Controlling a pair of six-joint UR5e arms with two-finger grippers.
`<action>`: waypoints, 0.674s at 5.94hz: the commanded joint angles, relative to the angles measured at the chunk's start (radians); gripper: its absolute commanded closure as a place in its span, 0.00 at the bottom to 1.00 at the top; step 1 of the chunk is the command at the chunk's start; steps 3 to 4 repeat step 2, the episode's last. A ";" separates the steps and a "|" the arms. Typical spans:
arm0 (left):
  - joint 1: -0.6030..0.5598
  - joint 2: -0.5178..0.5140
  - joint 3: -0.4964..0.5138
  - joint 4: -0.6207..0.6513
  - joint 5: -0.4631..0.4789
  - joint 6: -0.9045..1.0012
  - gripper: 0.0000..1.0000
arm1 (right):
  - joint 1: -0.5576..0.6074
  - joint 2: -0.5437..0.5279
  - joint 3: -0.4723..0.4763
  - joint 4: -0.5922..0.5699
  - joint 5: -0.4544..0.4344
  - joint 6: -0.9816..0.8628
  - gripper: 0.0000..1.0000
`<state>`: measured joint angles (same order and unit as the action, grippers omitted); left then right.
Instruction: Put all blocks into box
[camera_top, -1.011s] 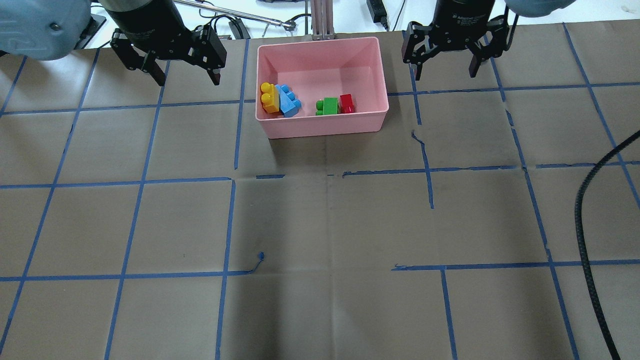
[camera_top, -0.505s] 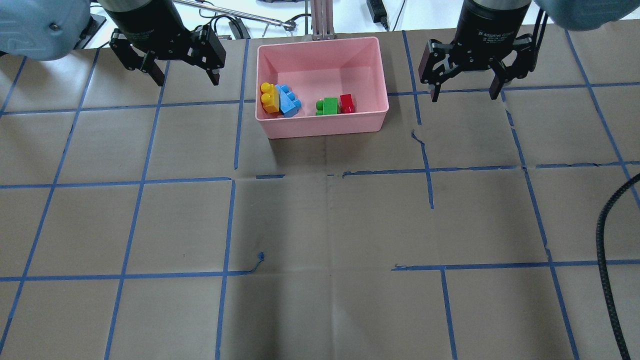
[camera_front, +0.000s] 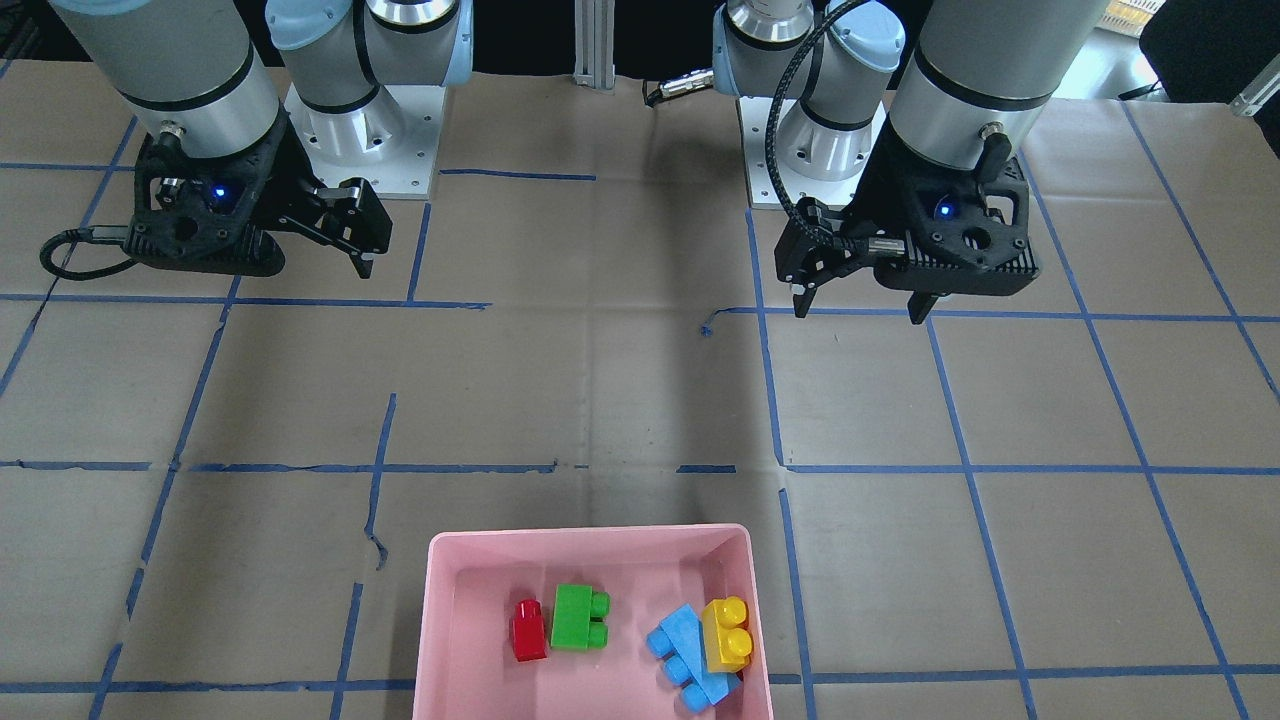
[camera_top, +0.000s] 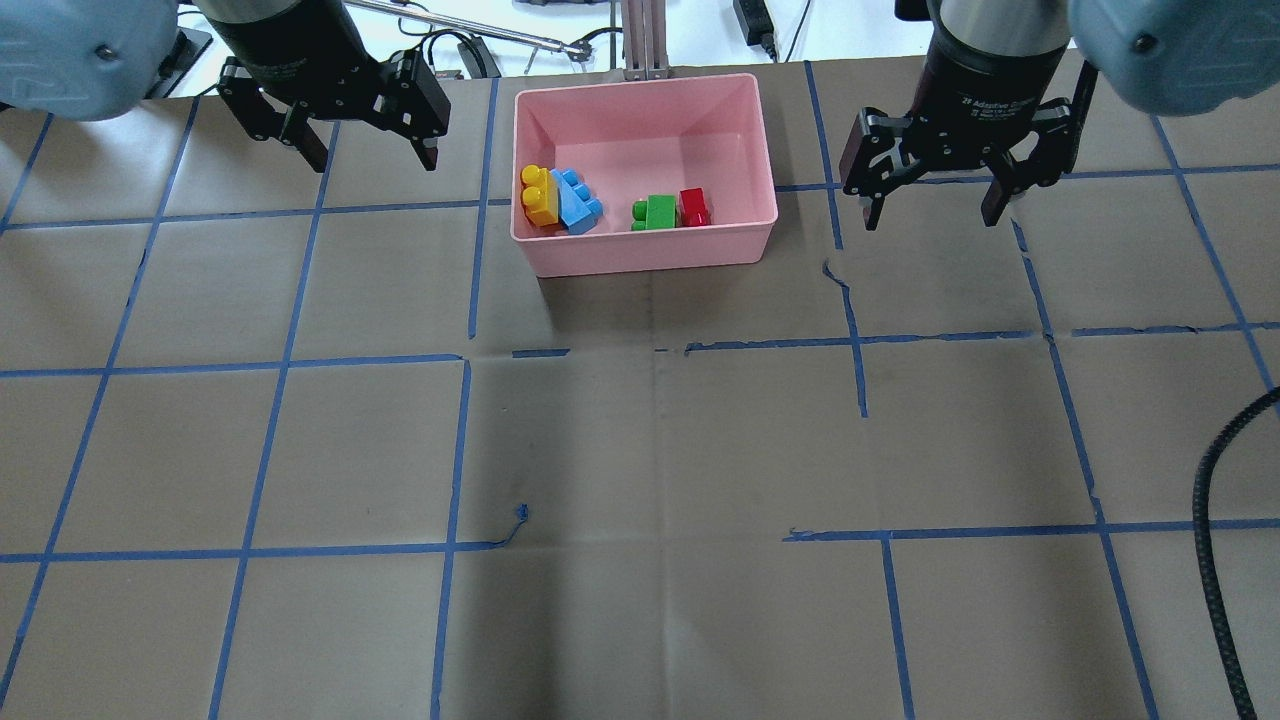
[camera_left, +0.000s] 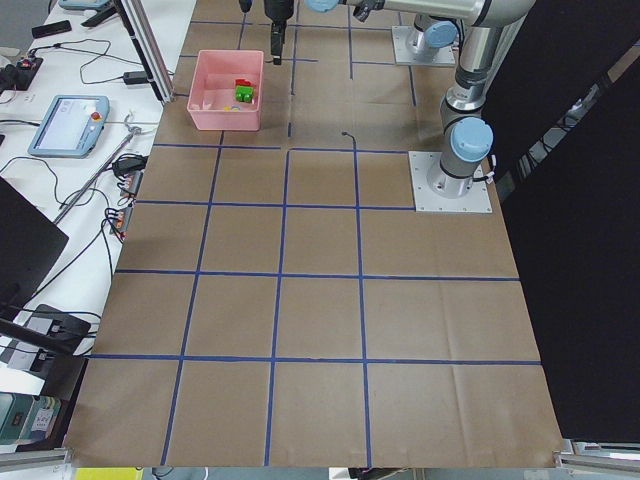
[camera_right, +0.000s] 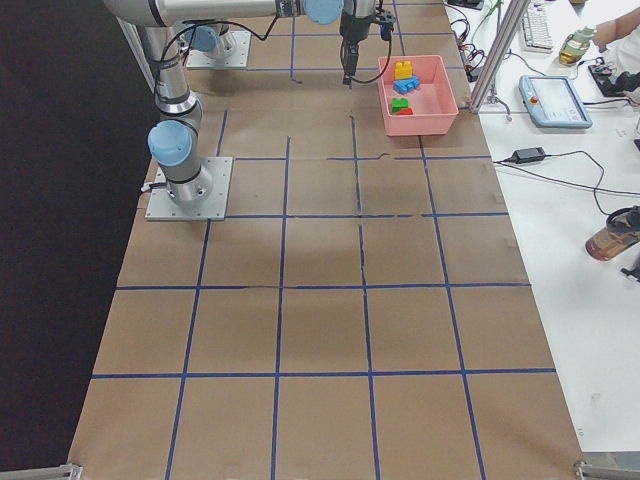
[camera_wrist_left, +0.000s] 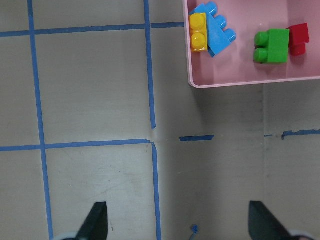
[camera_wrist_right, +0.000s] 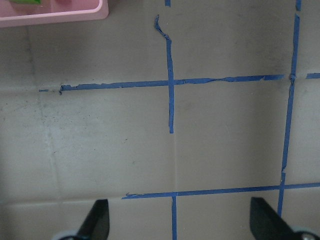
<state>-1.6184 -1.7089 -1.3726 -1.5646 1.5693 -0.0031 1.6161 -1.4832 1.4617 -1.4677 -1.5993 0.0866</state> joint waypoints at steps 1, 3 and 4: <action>0.000 0.000 0.000 0.000 0.002 0.000 0.00 | 0.001 -0.003 0.003 -0.006 0.001 0.001 0.01; 0.000 0.000 0.001 0.000 0.002 0.000 0.00 | 0.001 -0.002 0.005 -0.006 -0.001 0.001 0.01; 0.000 0.000 0.001 0.000 0.002 0.000 0.00 | 0.001 -0.002 0.005 -0.006 -0.001 0.001 0.01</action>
